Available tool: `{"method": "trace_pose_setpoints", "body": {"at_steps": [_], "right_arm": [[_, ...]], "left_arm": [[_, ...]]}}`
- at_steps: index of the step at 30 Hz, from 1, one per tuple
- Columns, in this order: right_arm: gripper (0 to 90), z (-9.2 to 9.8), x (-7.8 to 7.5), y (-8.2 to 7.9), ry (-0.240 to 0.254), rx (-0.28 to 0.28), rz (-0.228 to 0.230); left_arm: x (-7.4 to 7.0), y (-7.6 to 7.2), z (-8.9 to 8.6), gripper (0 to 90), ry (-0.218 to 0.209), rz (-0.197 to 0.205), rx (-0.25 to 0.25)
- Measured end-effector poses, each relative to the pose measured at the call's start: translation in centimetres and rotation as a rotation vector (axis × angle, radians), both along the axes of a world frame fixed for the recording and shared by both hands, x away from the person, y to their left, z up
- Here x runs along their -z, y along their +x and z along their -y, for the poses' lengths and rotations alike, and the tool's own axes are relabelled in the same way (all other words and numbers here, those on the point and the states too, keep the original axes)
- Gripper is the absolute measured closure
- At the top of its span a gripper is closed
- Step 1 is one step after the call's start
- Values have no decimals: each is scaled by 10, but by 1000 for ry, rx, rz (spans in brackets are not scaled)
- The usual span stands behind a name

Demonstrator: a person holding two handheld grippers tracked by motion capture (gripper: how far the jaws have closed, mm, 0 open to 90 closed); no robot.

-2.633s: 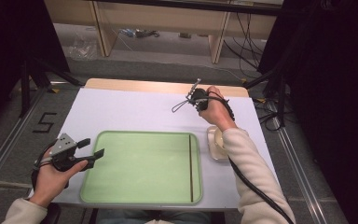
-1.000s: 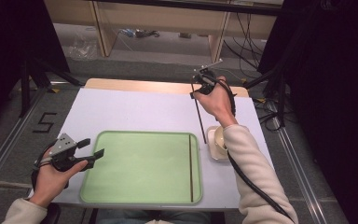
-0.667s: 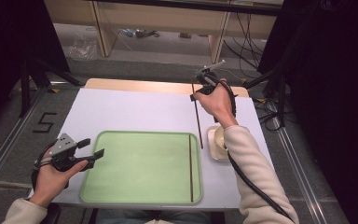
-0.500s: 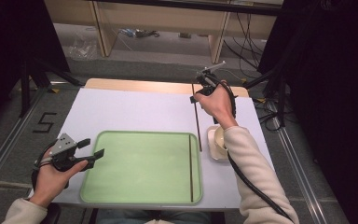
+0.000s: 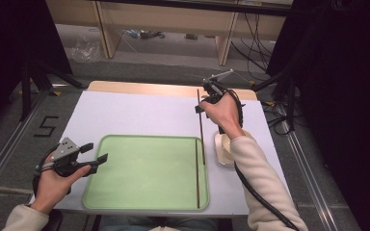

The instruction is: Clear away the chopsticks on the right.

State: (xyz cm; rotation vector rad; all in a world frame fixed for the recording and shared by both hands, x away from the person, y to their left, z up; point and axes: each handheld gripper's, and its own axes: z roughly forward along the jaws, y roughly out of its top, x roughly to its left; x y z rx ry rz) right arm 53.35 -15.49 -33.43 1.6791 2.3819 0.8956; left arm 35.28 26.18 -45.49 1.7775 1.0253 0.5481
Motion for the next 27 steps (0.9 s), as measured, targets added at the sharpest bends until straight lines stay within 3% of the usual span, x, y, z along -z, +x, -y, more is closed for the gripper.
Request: {"method": "trace_pose_setpoints", "body": {"at_steps": [2, 3, 4, 5, 7, 8, 9, 12, 17, 20, 21, 22, 24, 25, 26, 27], "right_arm": [[867, -1, 2, -3, -4, 13, -27], [866, -1, 4, -3, 8, 0, -19], [867, -3, 3, -6, 9, 30, -69], [867, -2, 6, -7, -3, 7, -52], [867, -2, 9, -8, -3, 20, -64], [867, 0, 12, -7, -6, -15, -39], [867, -2, 10, -9, -1, 25, -94], [867, -1, 12, -10, -7, 8, -69], [867, -3, 10, -13, 10, 14, -88], [866, -3, 13, -13, 11, -11, -78], [866, -6, 11, -15, 21, 18, -118], [866, -5, 14, -14, 22, 0, -102], [866, -8, 13, -17, 33, 20, -171], [867, -9, 16, -17, 33, 22, -177], [867, -9, 20, -16, 34, -6, -144], [867, -10, 21, -16, 34, 5, -151]], "left_arm": [[0, 0, 0, 286, 0, 0, 0], [0, 0, 0, 286, -1, 0, 0], [0, 0, 0, 286, -1, 0, -1], [0, 0, 0, 285, -1, 0, -1], [0, 0, 0, 286, 0, 0, 0], [0, 0, 0, 286, 0, 0, 0], [0, 0, 0, 286, -1, 0, 0], [0, 0, 0, 286, -1, 0, 0], [0, 0, 0, 286, -1, -1, 2], [0, 0, 0, 286, -1, -1, 2], [0, 0, 0, 286, -3, -2, 1], [0, 0, 0, 286, -4, -2, 1], [0, 0, 0, 286, -4, -2, 2], [0, 0, 0, 286, -4, -3, 2], [0, 0, 0, 286, -3, -3, 2], [0, 0, 0, 286, -4, -3, 2]]}}
